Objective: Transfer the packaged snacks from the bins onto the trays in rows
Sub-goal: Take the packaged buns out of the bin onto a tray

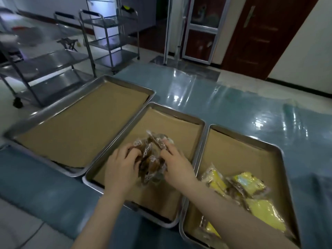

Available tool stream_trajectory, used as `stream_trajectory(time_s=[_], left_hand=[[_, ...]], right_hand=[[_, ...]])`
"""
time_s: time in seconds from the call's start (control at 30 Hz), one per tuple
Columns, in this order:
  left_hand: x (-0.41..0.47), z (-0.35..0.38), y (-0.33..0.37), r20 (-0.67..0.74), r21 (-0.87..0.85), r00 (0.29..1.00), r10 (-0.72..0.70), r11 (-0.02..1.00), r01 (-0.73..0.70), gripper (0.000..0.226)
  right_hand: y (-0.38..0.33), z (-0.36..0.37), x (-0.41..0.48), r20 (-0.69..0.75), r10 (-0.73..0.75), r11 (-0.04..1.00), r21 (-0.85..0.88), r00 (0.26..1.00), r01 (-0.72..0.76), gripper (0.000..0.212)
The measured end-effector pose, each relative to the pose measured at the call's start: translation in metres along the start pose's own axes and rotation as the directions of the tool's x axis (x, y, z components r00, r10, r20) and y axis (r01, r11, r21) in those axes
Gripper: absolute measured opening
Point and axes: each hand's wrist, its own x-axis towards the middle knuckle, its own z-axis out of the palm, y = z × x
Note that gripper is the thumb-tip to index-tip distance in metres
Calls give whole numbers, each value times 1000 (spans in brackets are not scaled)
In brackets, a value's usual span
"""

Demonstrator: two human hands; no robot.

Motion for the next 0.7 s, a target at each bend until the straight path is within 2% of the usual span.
stream_trajectory(time_s=[0.13,0.2,0.3,0.4,0.53,0.63,0.7], left_hand=[[-1,21,-16,95,15,994,-56,998,54,34],[-5,36,-20,191,46,979,-76,997,68,48],[-17,55,-26,304,98,952,-24,995,-6,66],[-26,69,-28,360,87,933,9,995,-43,64],[-20,83,-28,476,122,879,-27,992,-36,68],[-6,77,-26,497,179,866,-53,983,-43,70],[3,66,-19,473,183,881,-7,979,-91,76]], right_hand=[[-1,31,17,-36,16,1000,5,999,-16,46],[2,45,19,-21,25,1000,-1,999,-25,51],[10,58,11,71,35,998,-56,997,-31,68],[26,58,5,186,60,988,-151,981,-32,95],[40,47,11,318,71,968,-252,946,12,108],[44,33,13,359,49,983,-181,932,18,110],[48,20,10,330,11,994,-103,944,25,108]])
